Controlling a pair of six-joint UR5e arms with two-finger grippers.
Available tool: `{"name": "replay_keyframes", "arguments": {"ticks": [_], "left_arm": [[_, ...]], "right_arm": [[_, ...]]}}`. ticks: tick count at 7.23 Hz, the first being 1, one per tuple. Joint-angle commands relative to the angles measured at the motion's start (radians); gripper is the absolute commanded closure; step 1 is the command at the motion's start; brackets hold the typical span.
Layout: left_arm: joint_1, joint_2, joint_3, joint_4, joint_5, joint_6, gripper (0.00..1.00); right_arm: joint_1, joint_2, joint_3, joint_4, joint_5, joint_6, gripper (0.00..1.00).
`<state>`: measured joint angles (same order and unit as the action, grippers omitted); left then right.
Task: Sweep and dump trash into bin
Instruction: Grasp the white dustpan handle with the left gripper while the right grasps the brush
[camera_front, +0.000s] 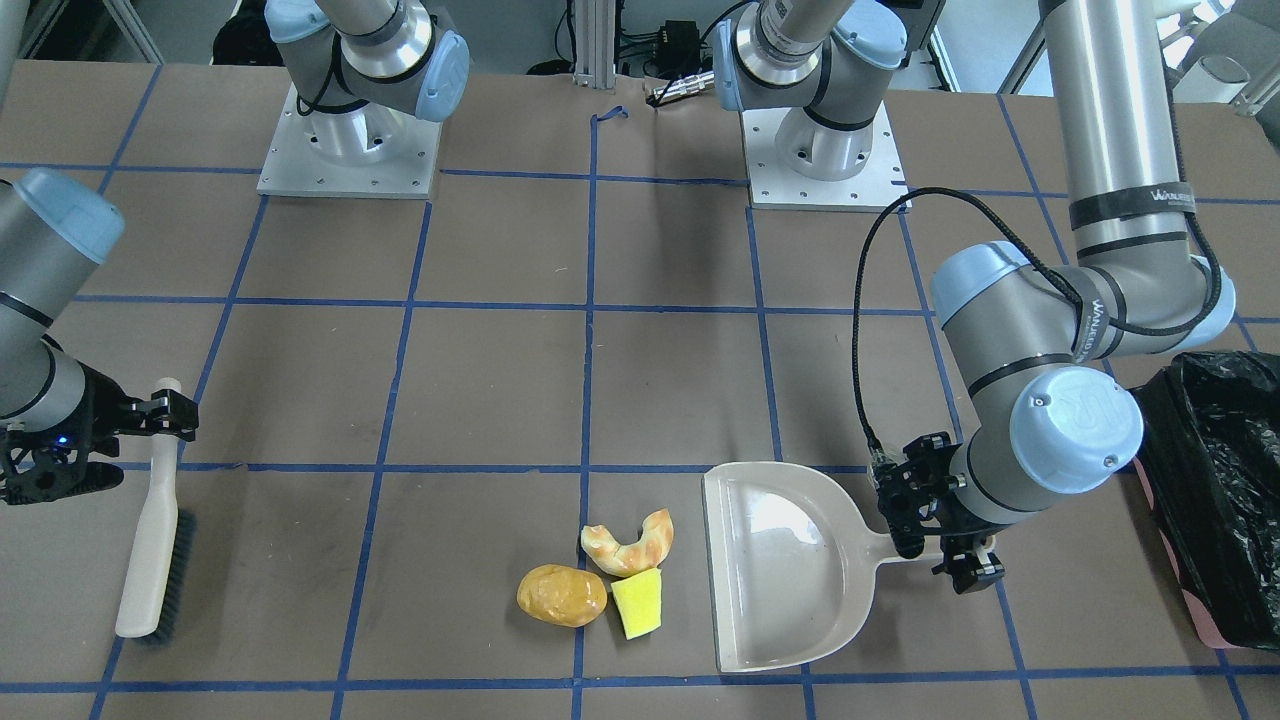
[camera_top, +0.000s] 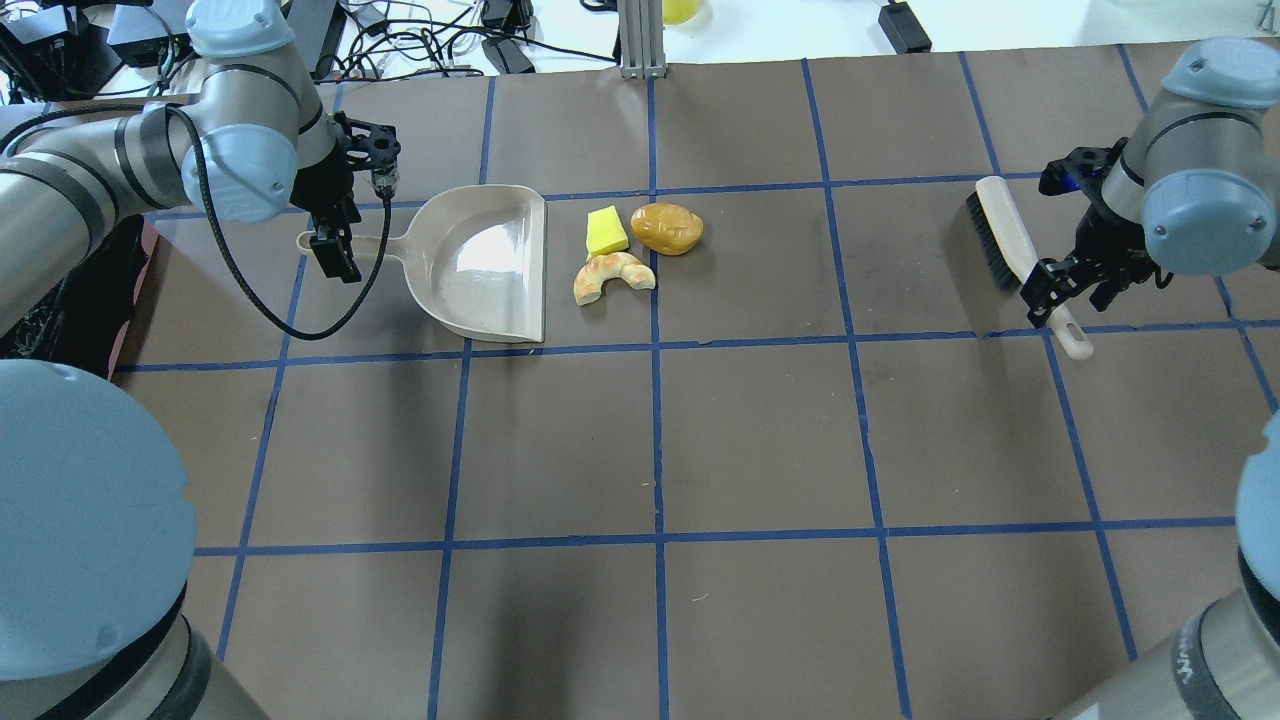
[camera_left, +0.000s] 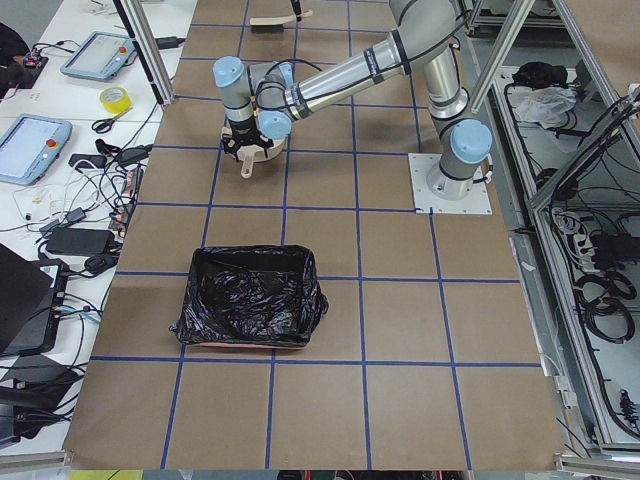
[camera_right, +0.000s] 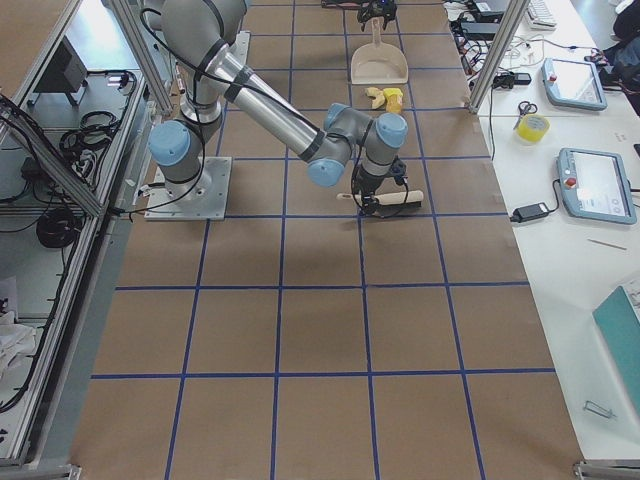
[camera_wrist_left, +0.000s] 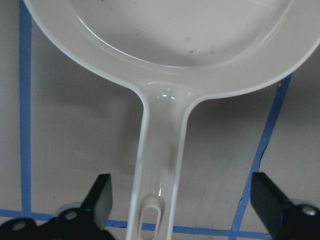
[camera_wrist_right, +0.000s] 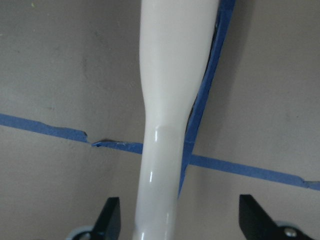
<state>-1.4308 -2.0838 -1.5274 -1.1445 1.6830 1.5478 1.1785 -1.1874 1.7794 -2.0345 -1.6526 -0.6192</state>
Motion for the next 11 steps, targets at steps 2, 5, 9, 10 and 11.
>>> {"name": "replay_keyframes", "arguments": {"ticks": [2, 5, 9, 10, 11], "left_arm": [[0.003, -0.007, -0.008, 0.031, 0.006, 0.048, 0.06], [0.003, -0.022, -0.011, 0.069, 0.007, 0.048, 0.06], [0.004, -0.004, -0.097, 0.183, 0.027, 0.072, 0.6], [0.004, -0.004, -0.097, 0.183, 0.035, 0.072, 0.6], [0.004, -0.002, -0.093, 0.183, 0.035, 0.072, 0.6]], "right_arm": [[0.003, -0.003, 0.0, 0.005, -0.001, 0.001, 0.5], [0.003, -0.005, 0.0, 0.013, -0.003, 0.003, 0.83], [0.022, -0.006, -0.026, 0.036, 0.0, 0.065, 1.0], [0.058, -0.006, -0.038, 0.036, 0.017, 0.108, 1.0], [0.099, -0.006, -0.058, 0.036, 0.036, 0.154, 1.0]]}}
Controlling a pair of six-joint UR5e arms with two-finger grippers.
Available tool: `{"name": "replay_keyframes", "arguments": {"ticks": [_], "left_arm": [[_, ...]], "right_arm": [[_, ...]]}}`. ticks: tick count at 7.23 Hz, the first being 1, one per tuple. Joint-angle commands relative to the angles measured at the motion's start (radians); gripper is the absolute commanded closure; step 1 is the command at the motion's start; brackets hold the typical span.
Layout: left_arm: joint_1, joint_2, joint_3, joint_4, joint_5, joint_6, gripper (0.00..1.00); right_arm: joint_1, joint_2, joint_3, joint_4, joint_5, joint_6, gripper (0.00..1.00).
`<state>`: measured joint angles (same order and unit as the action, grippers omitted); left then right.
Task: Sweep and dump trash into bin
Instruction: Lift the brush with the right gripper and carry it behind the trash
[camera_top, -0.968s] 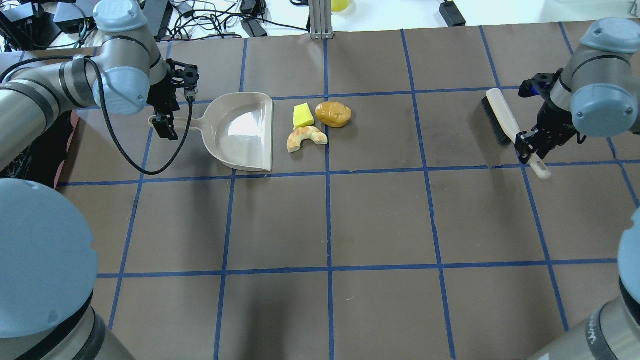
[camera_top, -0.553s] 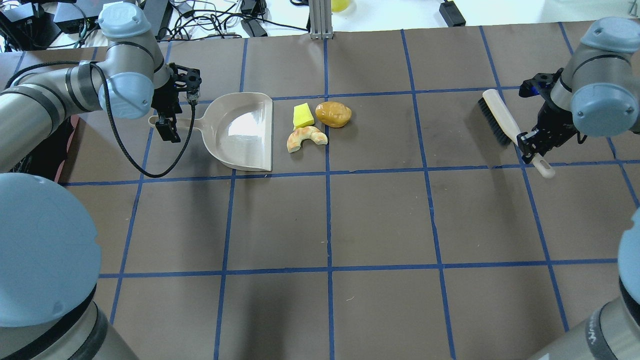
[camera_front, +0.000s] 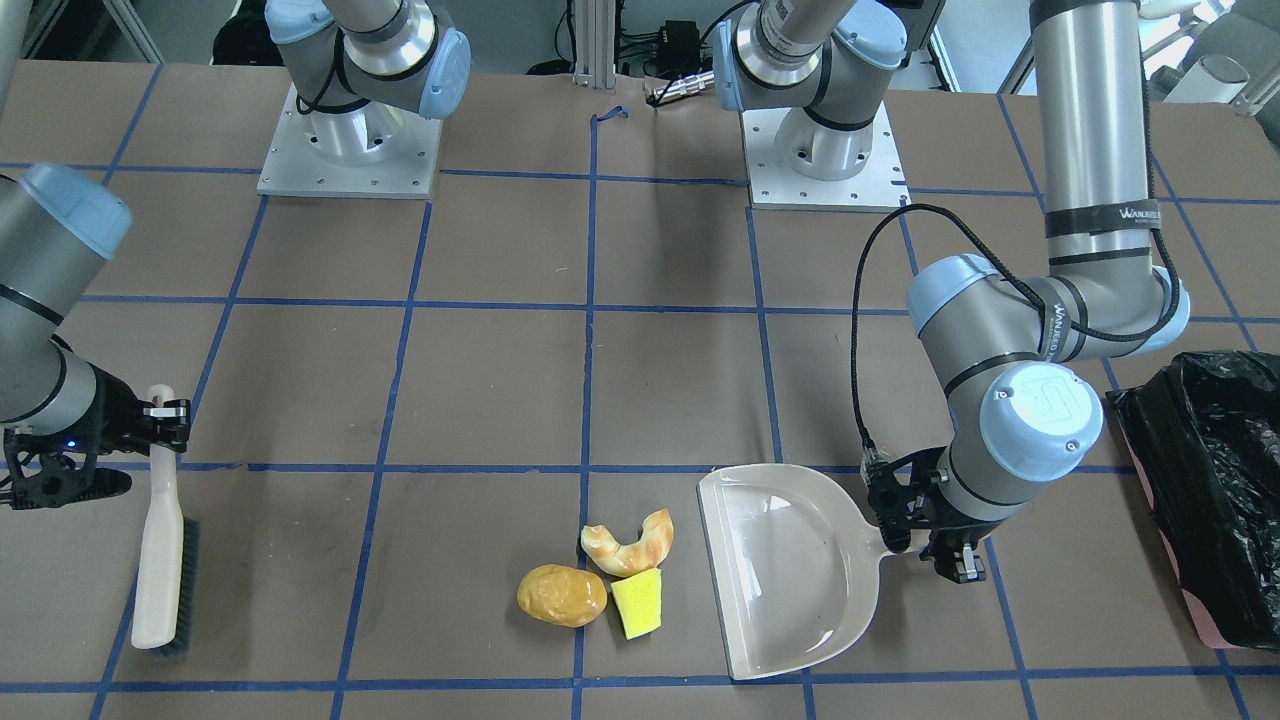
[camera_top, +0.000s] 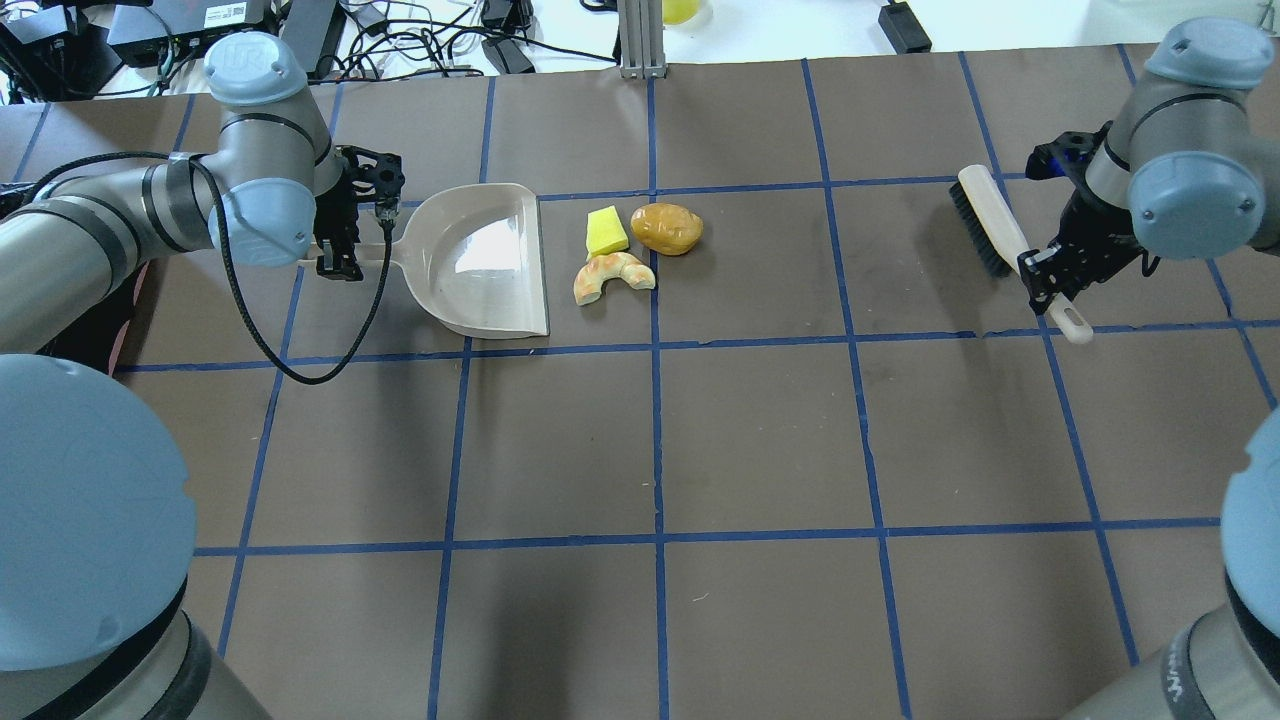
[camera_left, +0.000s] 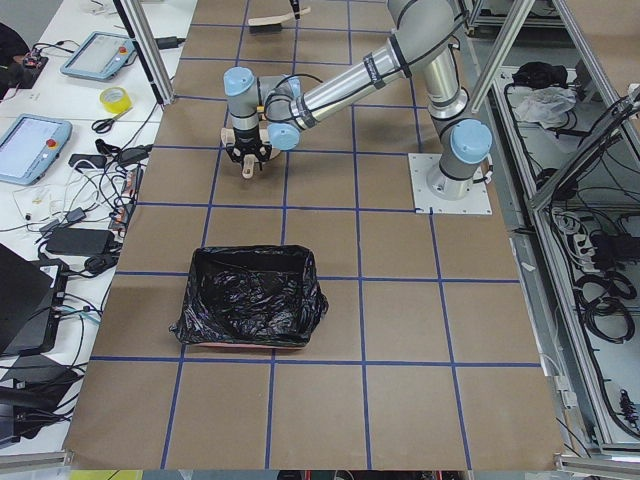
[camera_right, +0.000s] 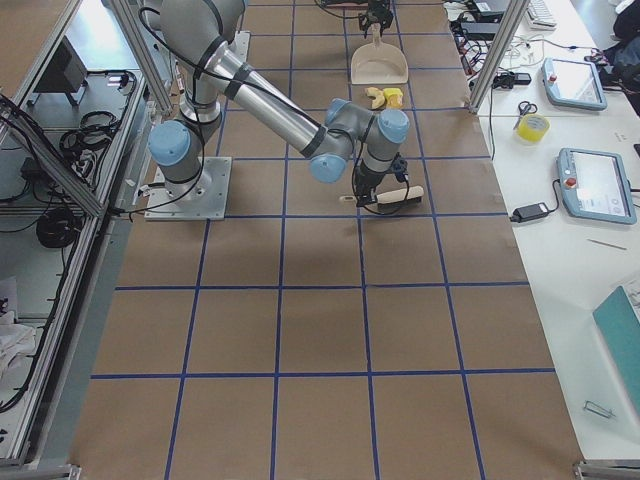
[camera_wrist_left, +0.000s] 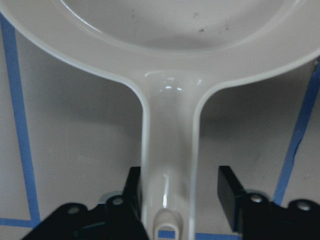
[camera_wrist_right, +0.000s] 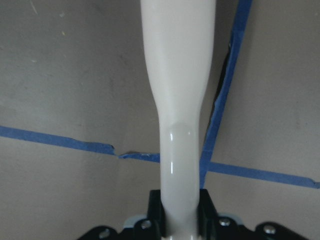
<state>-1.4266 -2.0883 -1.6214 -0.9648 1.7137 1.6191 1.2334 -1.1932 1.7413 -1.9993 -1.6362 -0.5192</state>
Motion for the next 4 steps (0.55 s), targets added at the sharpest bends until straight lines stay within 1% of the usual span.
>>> {"name": "replay_keyframes", "arguments": {"ticks": [1, 2, 3, 4], "left_arm": [[-0.001, 0.002, 0.001, 0.003, 0.004, 0.001, 0.6], [-0.002, 0.001, 0.003, 0.003, 0.001, 0.002, 0.6], [-0.005, 0.002, 0.005, 0.003, 0.003, 0.001, 0.71], [-0.006, 0.002, 0.005, 0.003, 0.004, -0.002, 0.91]], "right_arm": [[0.084, 0.0, -0.026, 0.0, 0.024, 0.126, 1.0], [0.134, 0.0, -0.028, -0.001, 0.057, 0.213, 1.0], [0.193, 0.0, -0.029, -0.004, 0.08, 0.31, 1.0], [0.254, 0.001, -0.035, -0.007, 0.084, 0.406, 1.0]]}}
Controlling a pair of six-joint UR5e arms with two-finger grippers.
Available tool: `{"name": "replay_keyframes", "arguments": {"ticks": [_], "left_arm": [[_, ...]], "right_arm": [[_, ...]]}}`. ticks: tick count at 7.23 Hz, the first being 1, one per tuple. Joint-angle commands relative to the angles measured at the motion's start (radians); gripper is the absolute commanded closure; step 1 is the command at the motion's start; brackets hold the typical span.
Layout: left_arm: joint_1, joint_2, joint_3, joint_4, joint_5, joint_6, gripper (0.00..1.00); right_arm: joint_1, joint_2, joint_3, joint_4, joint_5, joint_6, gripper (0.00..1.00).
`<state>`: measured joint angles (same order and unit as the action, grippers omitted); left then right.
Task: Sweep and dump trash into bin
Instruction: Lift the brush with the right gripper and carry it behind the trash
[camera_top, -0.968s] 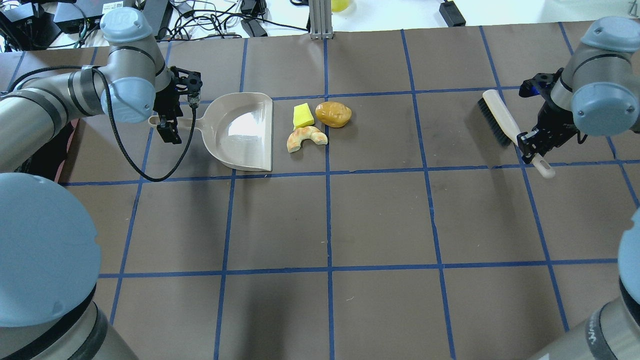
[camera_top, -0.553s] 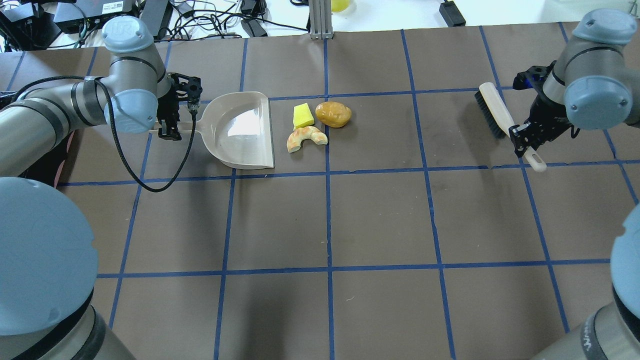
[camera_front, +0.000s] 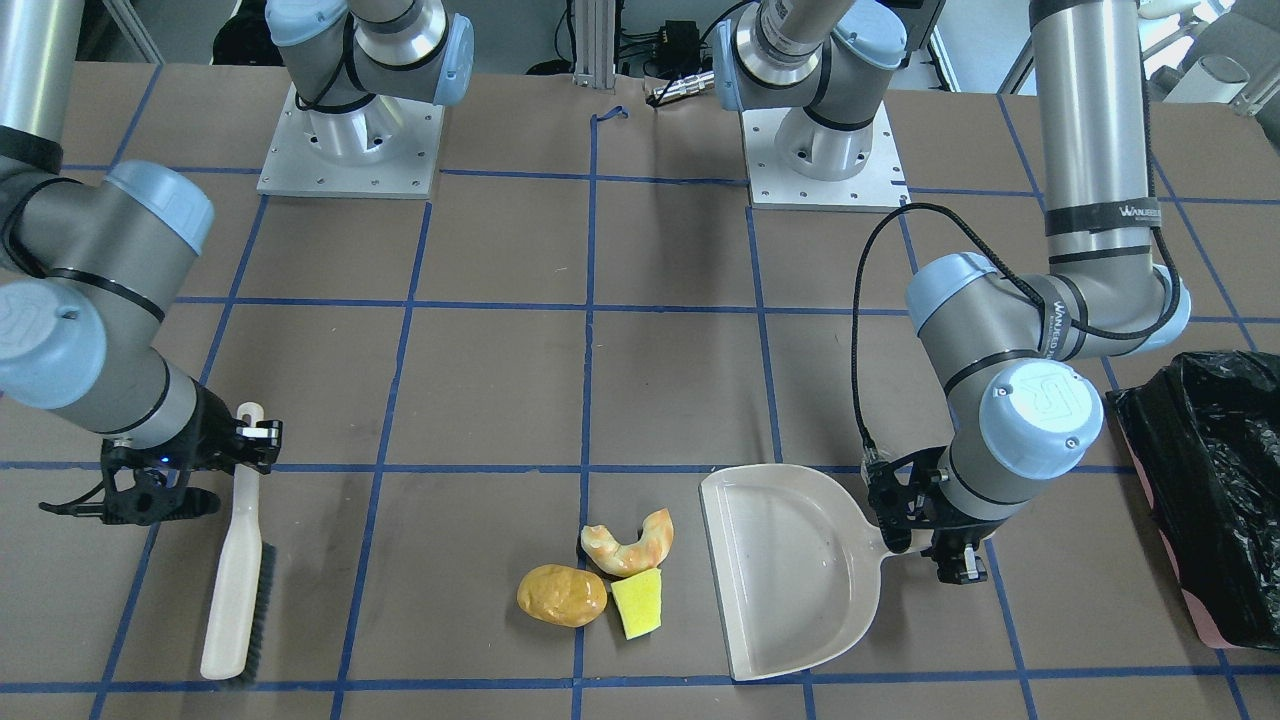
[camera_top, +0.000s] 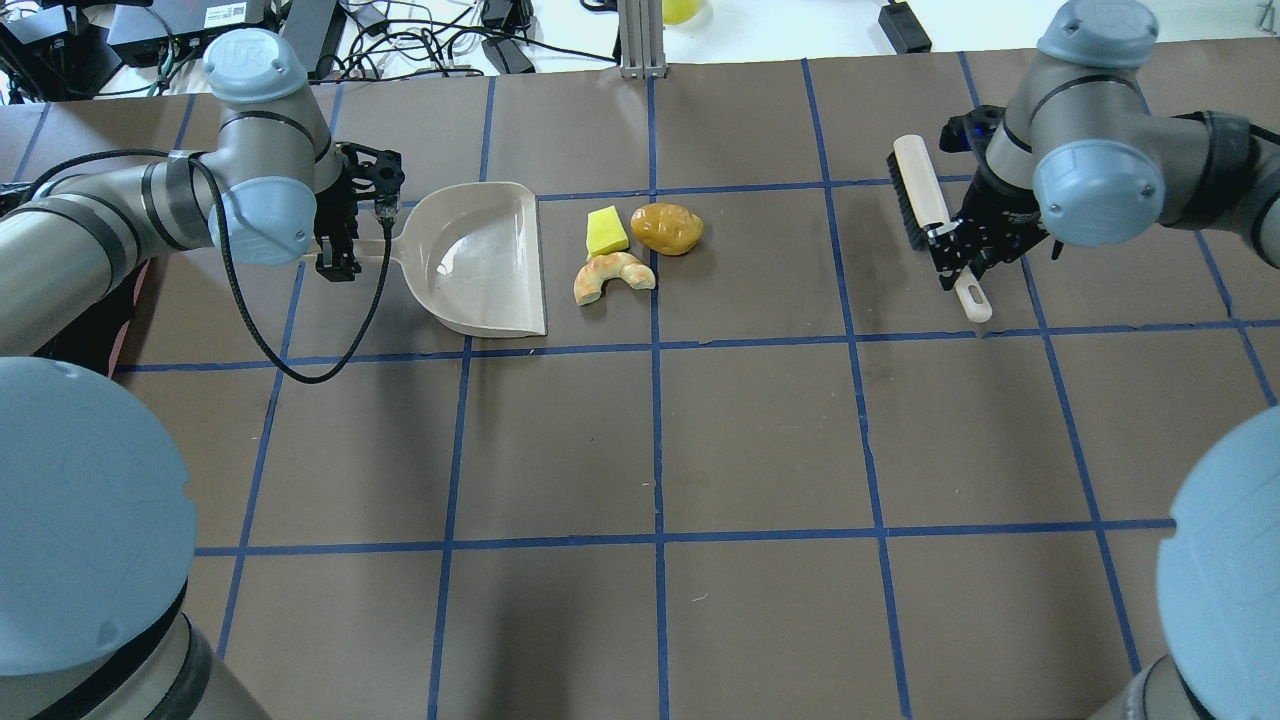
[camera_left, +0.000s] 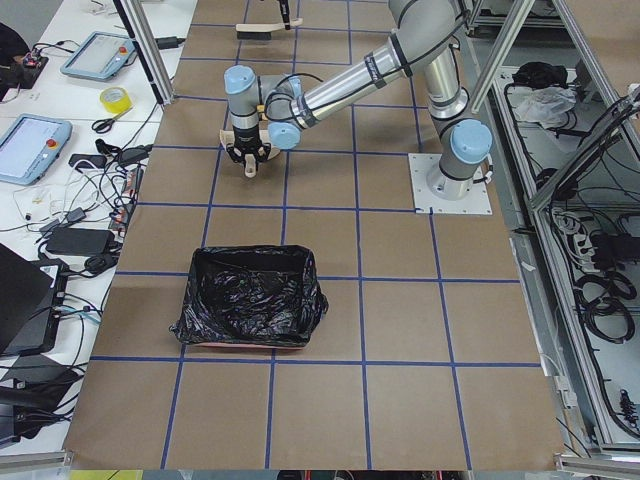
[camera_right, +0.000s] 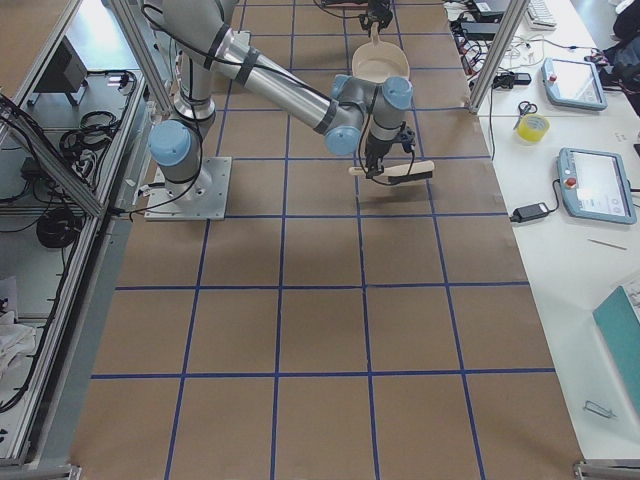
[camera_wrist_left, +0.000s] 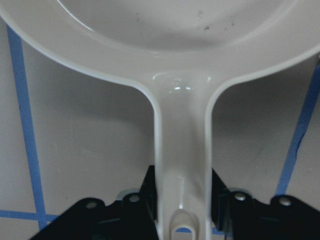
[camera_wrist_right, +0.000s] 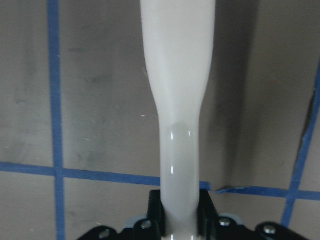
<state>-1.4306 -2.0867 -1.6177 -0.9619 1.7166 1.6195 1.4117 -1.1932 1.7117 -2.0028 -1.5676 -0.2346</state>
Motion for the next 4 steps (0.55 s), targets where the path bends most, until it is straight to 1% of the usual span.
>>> {"name": "replay_keyframes", "arguments": {"ticks": [1, 3, 4], "left_arm": [[-0.005, 0.0, 0.001, 0.0, 0.001, -0.004, 0.91], [-0.008, 0.0, -0.001, 0.0, 0.0, -0.004, 0.91], [-0.008, -0.001, -0.001, 0.0, 0.0, -0.007, 0.91]], "right_arm": [[0.129, 0.003, -0.023, 0.001, 0.05, 0.226, 1.0], [0.209, 0.014, -0.032, -0.002, 0.072, 0.381, 1.0], [0.251, 0.017, -0.035, 0.004, 0.072, 0.417, 1.0]]}}
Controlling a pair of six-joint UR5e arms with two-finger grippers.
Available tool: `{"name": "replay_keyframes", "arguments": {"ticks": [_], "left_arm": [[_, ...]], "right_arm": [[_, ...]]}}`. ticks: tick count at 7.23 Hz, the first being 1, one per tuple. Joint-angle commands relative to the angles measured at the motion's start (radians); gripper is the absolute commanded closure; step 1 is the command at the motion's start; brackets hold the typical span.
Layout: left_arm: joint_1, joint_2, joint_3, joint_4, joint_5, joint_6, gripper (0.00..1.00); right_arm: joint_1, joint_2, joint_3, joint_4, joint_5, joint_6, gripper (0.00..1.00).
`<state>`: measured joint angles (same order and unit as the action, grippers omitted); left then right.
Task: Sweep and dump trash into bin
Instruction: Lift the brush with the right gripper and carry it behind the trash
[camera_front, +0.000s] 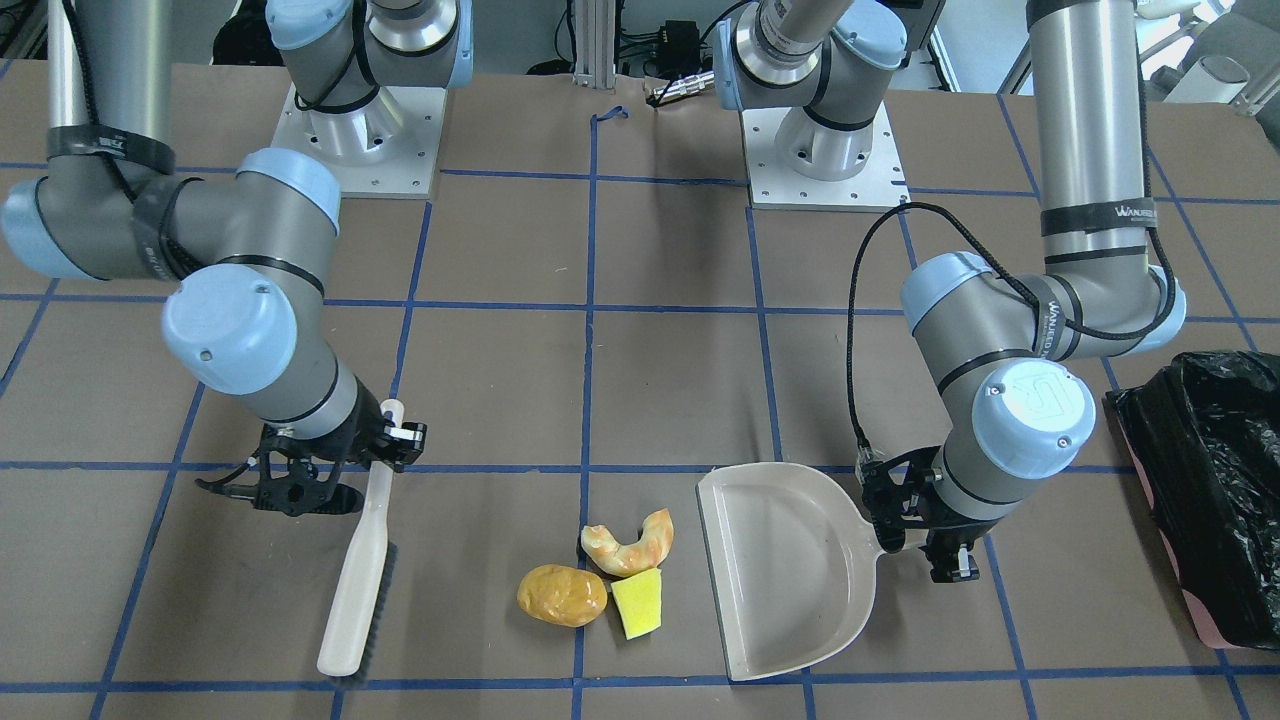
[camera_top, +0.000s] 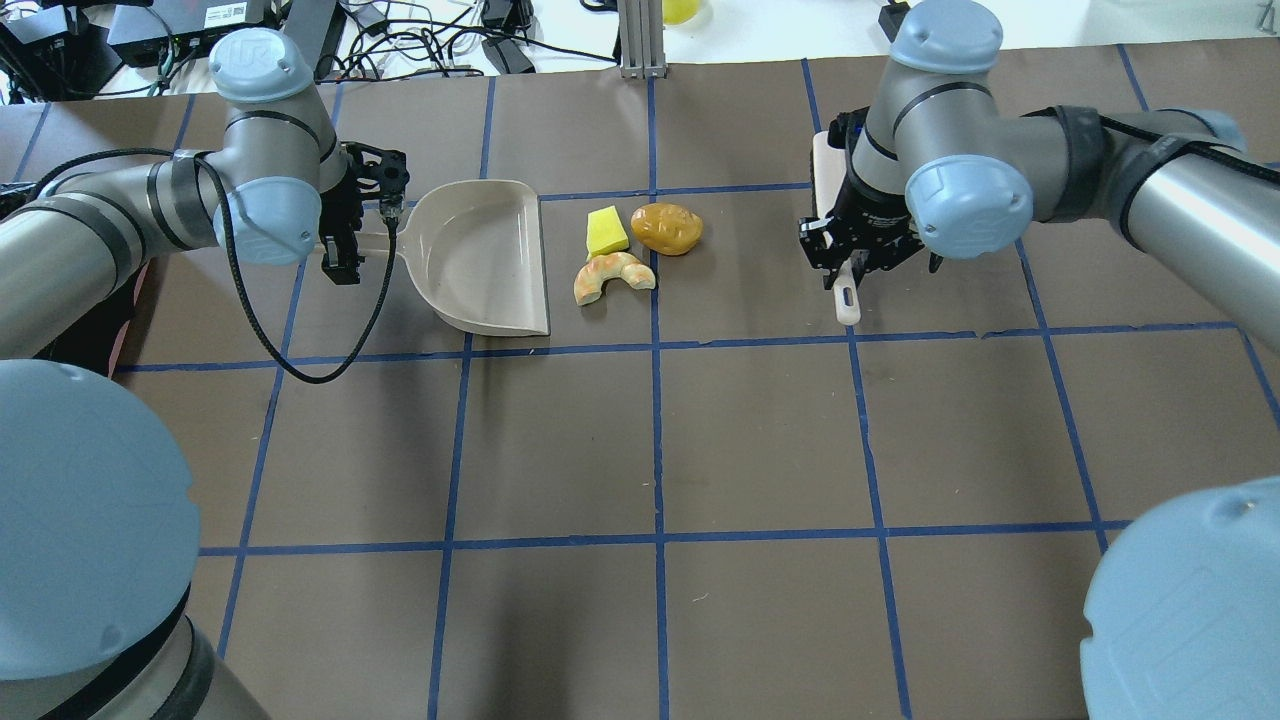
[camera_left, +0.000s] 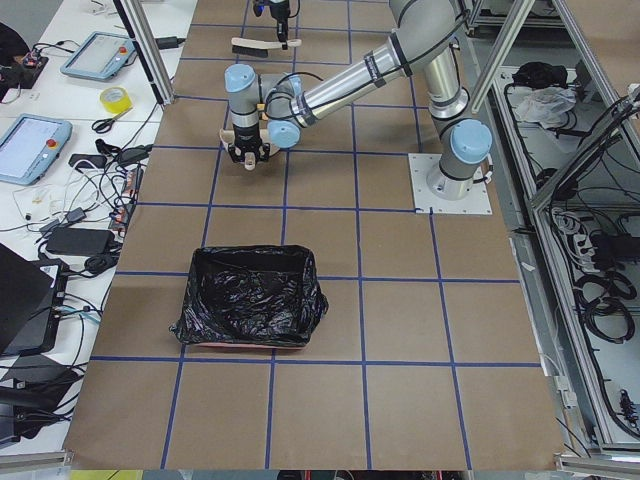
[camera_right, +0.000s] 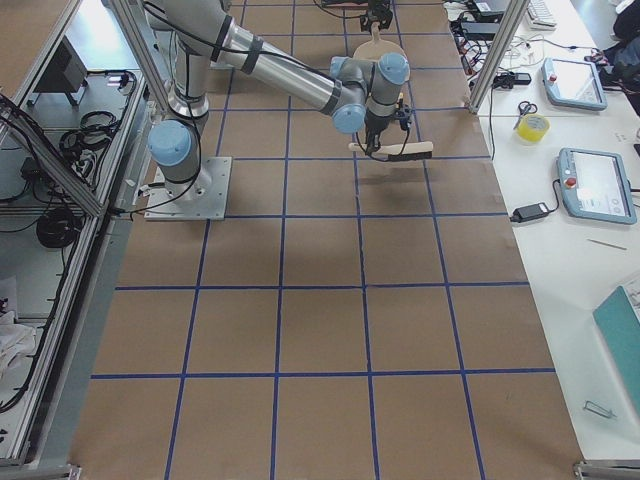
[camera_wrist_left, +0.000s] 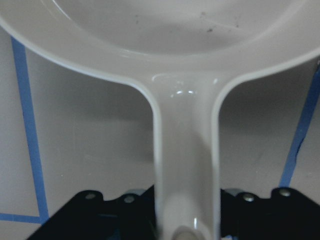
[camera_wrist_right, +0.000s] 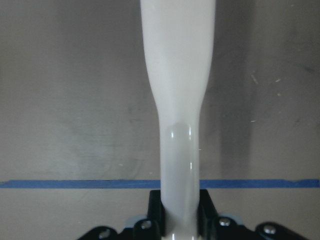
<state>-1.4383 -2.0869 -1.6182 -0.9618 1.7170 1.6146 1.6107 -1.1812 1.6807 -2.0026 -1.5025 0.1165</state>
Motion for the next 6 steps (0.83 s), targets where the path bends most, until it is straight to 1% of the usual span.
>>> {"name": "replay_keyframes", "arguments": {"ticks": [1, 2, 3, 6], "left_arm": [[-0.001, -0.001, 0.0, 0.0, 0.001, -0.005, 0.69], [-0.001, -0.001, 0.001, 0.0, 0.0, -0.005, 0.52], [-0.001, -0.001, 0.0, -0.002, 0.0, -0.01, 0.35], [-0.001, -0.002, 0.0, -0.002, 0.0, -0.012, 0.35]], "right_arm": [[0.089, 0.014, -0.007, 0.005, 0.007, 0.095, 1.0], [0.133, 0.043, -0.01, 0.002, 0.028, 0.179, 1.0], [0.158, 0.066, -0.03, 0.002, 0.056, 0.21, 1.0], [0.233, 0.126, -0.1, 0.002, 0.056, 0.297, 1.0]]}}
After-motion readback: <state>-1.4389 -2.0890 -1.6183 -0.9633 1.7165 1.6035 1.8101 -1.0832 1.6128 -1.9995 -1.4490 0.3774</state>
